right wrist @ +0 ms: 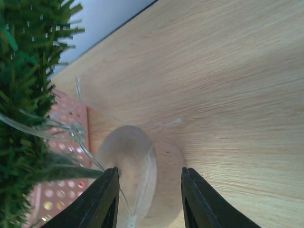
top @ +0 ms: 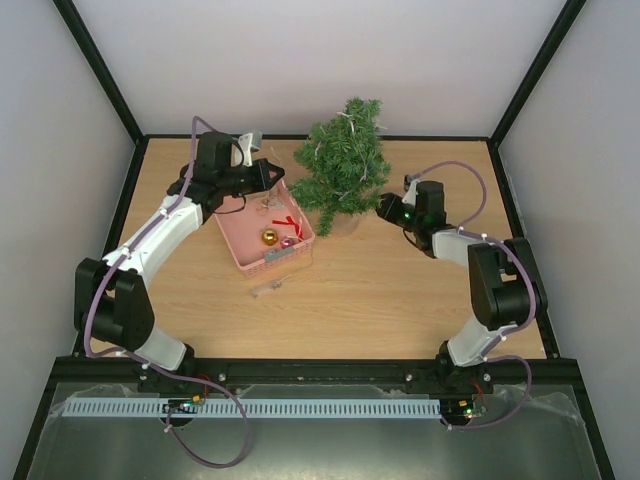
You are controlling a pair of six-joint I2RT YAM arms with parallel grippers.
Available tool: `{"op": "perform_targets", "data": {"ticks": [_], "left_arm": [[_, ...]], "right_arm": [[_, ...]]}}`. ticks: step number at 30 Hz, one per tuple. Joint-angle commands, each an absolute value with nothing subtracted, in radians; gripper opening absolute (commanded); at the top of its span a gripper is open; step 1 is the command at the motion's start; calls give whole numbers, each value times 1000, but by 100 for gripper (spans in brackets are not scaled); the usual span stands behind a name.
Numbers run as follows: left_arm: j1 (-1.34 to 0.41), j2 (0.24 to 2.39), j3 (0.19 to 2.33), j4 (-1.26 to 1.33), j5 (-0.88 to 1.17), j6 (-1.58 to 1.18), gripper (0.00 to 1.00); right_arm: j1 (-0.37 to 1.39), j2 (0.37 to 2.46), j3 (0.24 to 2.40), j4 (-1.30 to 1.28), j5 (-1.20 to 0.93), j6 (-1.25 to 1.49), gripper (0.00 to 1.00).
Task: Decorate the small christmas tree
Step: Wrap the decoration item around the Christmas tree.
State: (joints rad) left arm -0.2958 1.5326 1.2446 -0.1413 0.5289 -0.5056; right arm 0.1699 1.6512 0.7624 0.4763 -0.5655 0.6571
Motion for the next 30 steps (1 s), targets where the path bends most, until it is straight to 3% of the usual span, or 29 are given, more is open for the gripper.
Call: {"op": "perform_targets", "data": {"ticks": [1,10,19,30], "left_arm": [[-292,1493,1261,-134,520,-509,2],[-293,1483,1260,-137,493,-495,2],[-294,1476,1224,-96,499,-510,2],[-301,1473,1218,-91,499,-512,2]], "right_arm": [[165,1675,827,304,-628,366,36],[166,1644,823,180,-646,247,35],[167,1598,785,275,-757,296,37],[167,1685,868,346,-707,300,36]]}}
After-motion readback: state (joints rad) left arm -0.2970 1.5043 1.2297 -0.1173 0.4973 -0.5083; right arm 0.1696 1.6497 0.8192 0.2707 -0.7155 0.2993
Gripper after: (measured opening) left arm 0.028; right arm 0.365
